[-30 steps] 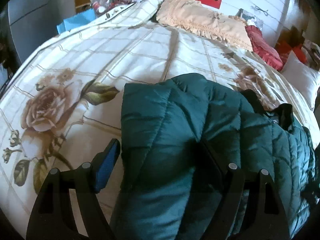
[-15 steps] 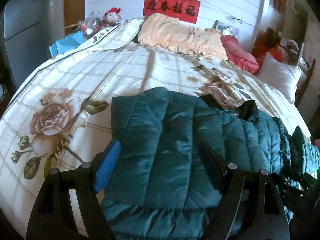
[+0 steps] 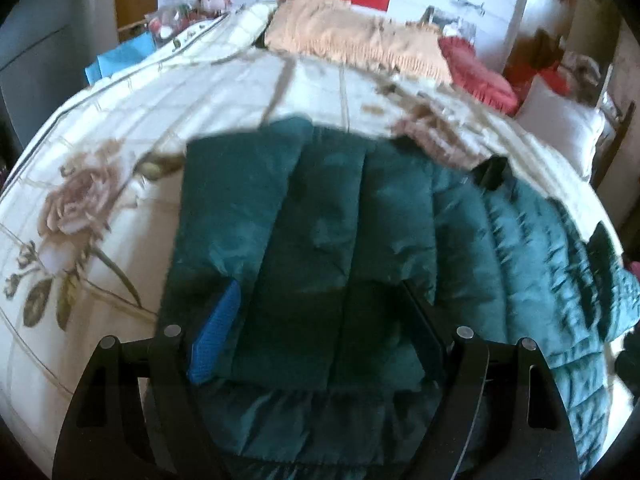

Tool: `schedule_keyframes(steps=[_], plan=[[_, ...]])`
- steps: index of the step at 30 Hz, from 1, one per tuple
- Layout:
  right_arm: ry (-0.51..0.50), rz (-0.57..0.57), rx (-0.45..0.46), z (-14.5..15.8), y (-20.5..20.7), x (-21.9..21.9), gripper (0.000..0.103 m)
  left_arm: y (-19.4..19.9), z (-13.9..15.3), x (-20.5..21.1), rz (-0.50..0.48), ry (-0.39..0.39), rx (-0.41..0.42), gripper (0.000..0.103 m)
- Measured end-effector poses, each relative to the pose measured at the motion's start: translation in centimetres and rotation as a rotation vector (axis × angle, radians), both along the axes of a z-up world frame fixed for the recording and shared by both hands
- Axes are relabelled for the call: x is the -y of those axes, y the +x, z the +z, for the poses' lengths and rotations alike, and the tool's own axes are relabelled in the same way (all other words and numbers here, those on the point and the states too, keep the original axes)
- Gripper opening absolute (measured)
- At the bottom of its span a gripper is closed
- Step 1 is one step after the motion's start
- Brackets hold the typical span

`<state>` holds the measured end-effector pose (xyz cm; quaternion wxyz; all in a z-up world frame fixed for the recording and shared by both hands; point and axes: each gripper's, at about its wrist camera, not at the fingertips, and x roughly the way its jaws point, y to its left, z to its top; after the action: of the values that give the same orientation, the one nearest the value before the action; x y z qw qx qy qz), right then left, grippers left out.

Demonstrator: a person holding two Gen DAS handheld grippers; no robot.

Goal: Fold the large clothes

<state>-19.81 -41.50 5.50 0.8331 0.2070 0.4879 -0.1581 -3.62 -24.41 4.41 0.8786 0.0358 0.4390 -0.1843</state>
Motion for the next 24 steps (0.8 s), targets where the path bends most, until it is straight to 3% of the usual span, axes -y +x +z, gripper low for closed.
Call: schedule_keyframes(steps=[4, 14, 20, 24], plan=[[-0.015, -0.064, 0.018, 1.0, -2.9, 2.5, 0.067, -0.2, -0.1, 0.1, -0.001, 0.014, 0.011, 0.081], [-0.041, -0.349, 0.018, 1.0, -10.7, 13.2, 0.068, -1.4, 0.5, -1.6, 0.036, -0.096, -0.010, 0.081], [-0.114, -0.515, -0.079, -0.9, -14.5, 20.0, 0.069, -1.9, 0.3, -1.8, 0.030, -0.093, -0.017, 0.081], [-0.105, -0.680, -0.127, -3.4, -18.1, 25.1, 0.070, -1.9, 0.3, -2.0, 0.027, -0.099, -0.022, 0.081]])
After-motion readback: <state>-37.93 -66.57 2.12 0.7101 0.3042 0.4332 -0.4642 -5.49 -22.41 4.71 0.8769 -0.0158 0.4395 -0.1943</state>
